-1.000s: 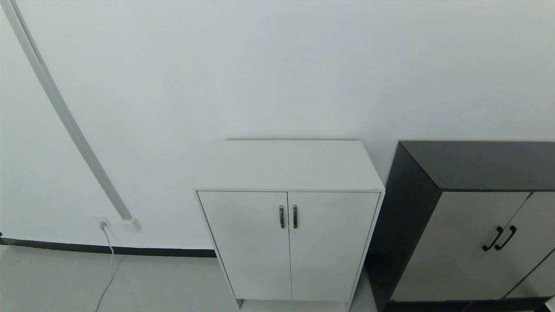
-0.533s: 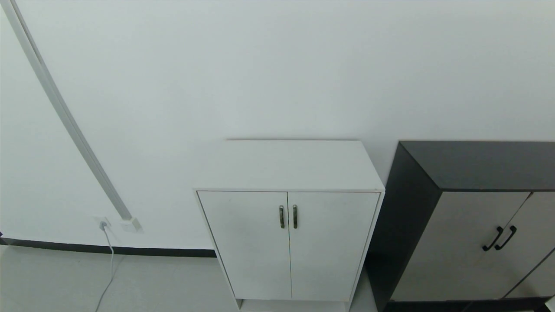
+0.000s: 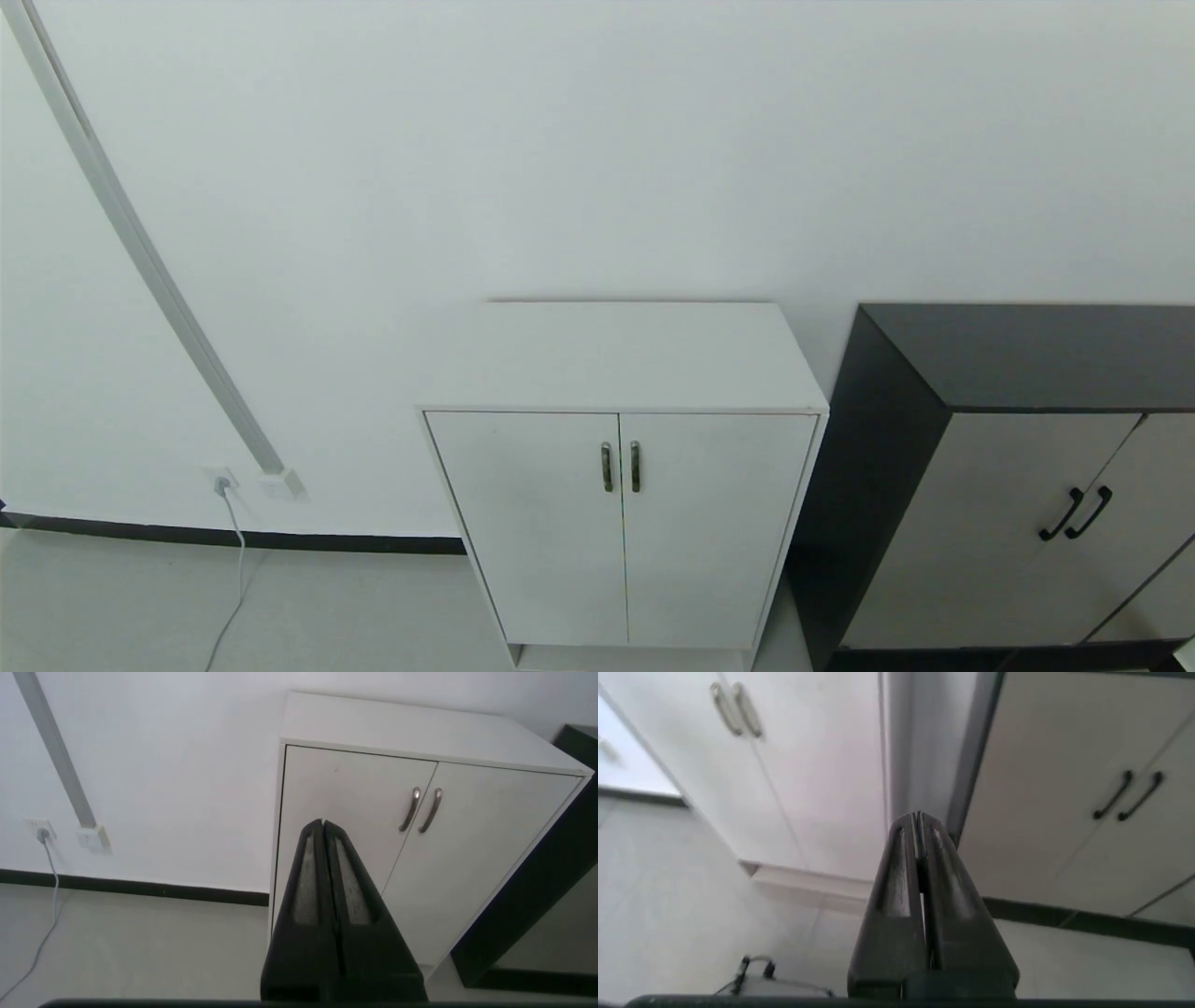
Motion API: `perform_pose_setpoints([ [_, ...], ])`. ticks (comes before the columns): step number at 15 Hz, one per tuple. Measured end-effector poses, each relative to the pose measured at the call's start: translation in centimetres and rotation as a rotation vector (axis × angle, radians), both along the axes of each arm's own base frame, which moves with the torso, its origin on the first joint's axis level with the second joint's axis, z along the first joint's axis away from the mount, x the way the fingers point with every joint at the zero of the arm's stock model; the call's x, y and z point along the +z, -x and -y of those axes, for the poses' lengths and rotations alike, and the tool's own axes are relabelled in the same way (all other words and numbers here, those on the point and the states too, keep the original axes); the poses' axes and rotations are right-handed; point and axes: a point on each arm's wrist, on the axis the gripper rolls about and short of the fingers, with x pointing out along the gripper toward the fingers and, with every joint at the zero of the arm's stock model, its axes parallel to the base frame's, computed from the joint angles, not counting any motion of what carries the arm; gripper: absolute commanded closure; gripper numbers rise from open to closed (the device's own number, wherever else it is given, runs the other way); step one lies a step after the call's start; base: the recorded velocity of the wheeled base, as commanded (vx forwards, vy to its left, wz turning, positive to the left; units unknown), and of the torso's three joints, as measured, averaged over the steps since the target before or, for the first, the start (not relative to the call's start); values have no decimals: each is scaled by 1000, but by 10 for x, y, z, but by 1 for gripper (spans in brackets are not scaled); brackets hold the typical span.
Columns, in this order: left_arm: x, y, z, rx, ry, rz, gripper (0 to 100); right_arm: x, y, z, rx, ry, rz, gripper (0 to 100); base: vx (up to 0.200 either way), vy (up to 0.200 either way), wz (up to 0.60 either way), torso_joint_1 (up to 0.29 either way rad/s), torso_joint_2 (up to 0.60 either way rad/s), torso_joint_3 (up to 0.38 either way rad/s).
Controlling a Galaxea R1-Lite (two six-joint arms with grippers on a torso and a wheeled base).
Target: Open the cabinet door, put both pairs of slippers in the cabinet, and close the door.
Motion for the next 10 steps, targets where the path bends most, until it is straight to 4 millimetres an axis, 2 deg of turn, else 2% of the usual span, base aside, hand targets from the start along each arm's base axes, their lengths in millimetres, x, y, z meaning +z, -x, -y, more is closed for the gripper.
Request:
perform_pose_setpoints([
  [10, 0, 0, 0, 0, 3, 0, 100, -2, 12, 0, -51, -16, 158, 100, 0, 0, 0, 0, 0, 0],
])
